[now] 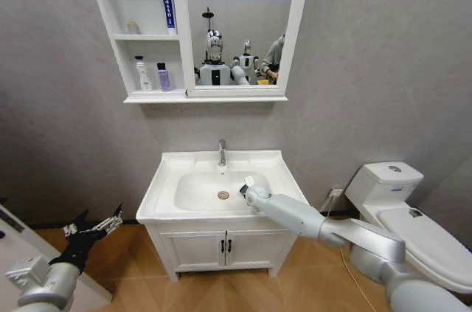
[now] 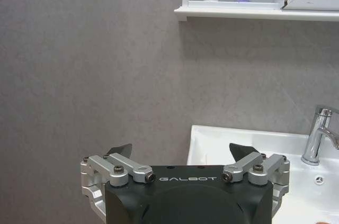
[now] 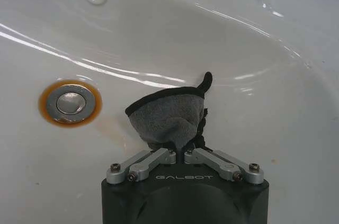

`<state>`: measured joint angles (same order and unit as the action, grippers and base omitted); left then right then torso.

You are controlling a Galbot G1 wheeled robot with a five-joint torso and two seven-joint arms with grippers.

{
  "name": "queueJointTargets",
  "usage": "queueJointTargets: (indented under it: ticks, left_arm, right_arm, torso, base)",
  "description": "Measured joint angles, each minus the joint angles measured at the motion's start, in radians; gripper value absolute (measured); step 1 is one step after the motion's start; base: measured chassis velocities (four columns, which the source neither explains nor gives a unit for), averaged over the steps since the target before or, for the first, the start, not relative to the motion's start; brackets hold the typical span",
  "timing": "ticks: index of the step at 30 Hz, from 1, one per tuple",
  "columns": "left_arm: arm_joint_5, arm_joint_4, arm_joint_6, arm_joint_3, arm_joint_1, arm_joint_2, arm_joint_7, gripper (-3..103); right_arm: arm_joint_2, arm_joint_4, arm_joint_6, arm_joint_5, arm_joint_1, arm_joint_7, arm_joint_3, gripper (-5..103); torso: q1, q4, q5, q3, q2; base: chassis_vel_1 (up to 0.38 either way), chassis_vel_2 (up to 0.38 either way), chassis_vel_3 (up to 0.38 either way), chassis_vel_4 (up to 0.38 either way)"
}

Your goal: Move facial cleanser and shampoo from washbasin to cabinet, then wipe washbasin with towel.

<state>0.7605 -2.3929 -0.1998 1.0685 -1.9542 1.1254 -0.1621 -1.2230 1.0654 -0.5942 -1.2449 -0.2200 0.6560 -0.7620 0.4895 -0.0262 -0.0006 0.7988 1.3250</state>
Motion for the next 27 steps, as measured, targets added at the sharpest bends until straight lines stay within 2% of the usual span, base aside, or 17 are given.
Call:
queueJointTargets:
  ticks: [2, 5, 10, 16, 27]
  left_arm:
    - [0.0, 0.0, 0.0, 0.0, 0.0, 0.0, 0.0, 100]
    - [0.0, 0.0, 0.0, 0.0, 0.0, 0.0, 0.0, 100]
    - [0.0, 0.0, 0.0, 0.0, 0.0, 0.0, 0.0, 100]
    - [0.0, 0.0, 0.0, 0.0, 0.0, 0.0, 0.0, 100]
    - [0.0, 0.0, 0.0, 0.0, 0.0, 0.0, 0.0, 100]
  right_arm:
    - [-0.036, -0.036, 0.006, 0.006, -0.004, -0.011, 0.008, 2]
    - [-0.053, -0.054, 0.012, 0.01, -0.005, -0.024, 0.008, 2]
    - [-0.114, -0.127, 0.061, 0.037, -0.013, -0.067, 0.031, 2]
    - [-0.166, -0.188, 0.094, 0.067, -0.016, -0.13, 0.056, 2]
    - [-0.261, -0.279, 0.14, 0.078, -0.017, -0.201, 0.081, 2]
  torso:
    - [0.0, 0.0002, 0.0001, 0.0, 0.0]
    - [0.0, -0.0001, -0.0001, 0.0, 0.0]
    - [0.0, -0.0001, 0.0002, 0.0, 0.0]
    - [0.0, 0.0, 0.0002, 0.0, 0.0]
    - [0.0, 0.0001, 0.0001, 0.0, 0.0]
  base:
    - [0.0, 0.0, 0.0, 0.0]
    - [0.0, 0.0, 0.0, 0.0]
    - [0.0, 0.0, 0.0, 0.0]
    - [0.0, 0.0, 0.0, 0.0]
    - [0.0, 0.0, 0.0, 0.0]
